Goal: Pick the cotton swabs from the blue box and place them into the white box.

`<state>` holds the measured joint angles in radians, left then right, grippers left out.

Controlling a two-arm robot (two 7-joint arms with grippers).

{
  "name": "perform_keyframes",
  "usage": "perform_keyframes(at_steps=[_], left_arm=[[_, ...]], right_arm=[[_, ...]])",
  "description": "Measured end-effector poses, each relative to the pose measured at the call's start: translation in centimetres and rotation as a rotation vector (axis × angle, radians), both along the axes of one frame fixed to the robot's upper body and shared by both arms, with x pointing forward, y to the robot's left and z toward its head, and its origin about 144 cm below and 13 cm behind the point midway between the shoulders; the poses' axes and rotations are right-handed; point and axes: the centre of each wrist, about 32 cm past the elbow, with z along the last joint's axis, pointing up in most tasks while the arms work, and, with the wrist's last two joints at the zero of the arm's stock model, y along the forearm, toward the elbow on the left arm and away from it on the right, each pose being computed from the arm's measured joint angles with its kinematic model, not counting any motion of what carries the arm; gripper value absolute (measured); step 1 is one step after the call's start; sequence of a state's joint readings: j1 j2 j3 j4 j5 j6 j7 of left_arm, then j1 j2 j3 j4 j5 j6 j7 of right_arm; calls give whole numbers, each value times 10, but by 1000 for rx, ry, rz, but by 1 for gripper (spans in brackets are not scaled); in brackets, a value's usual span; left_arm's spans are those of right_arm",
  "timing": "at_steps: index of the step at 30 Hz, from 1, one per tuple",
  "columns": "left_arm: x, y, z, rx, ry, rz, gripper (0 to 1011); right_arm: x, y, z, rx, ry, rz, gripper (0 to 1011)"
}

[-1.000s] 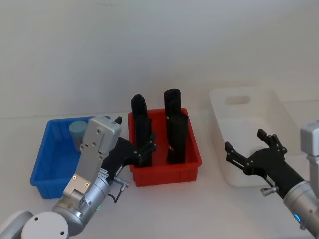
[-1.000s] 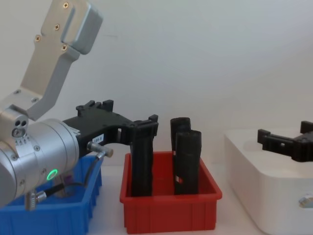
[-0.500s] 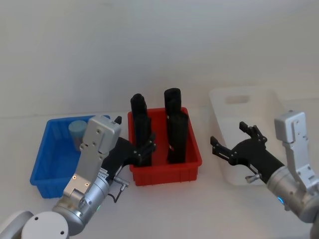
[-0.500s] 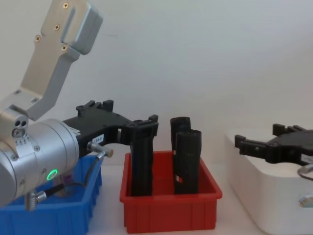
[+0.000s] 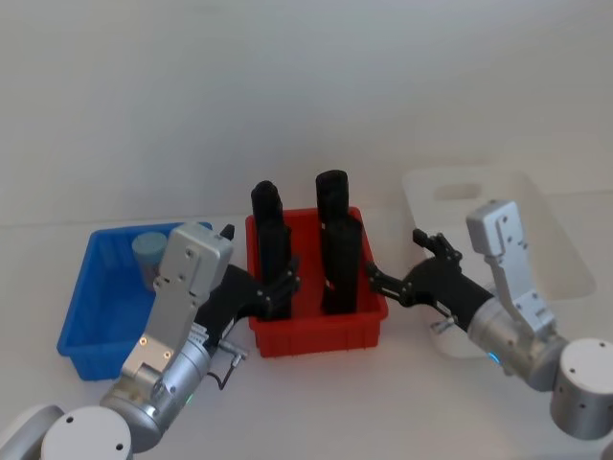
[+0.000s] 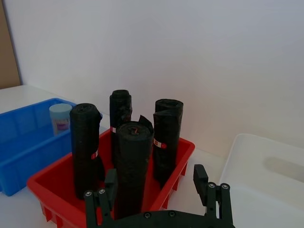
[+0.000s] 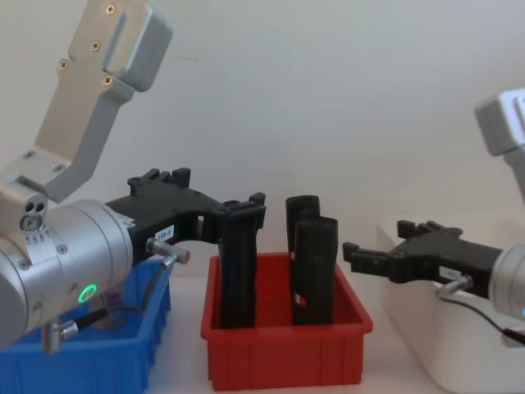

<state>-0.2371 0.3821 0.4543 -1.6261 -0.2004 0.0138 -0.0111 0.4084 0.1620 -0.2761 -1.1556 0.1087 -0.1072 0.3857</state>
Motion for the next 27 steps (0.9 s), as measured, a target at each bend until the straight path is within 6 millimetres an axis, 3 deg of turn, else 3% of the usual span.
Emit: perform_keyframes(at_steps=[14, 27], left_arm=[[0, 0, 0, 0, 0, 0, 999], [0, 0, 0, 0, 0, 0, 1000]], right_arm=[[40, 19, -13, -34, 32, 75, 1002], [62, 31, -18, -47, 40, 119, 1002]])
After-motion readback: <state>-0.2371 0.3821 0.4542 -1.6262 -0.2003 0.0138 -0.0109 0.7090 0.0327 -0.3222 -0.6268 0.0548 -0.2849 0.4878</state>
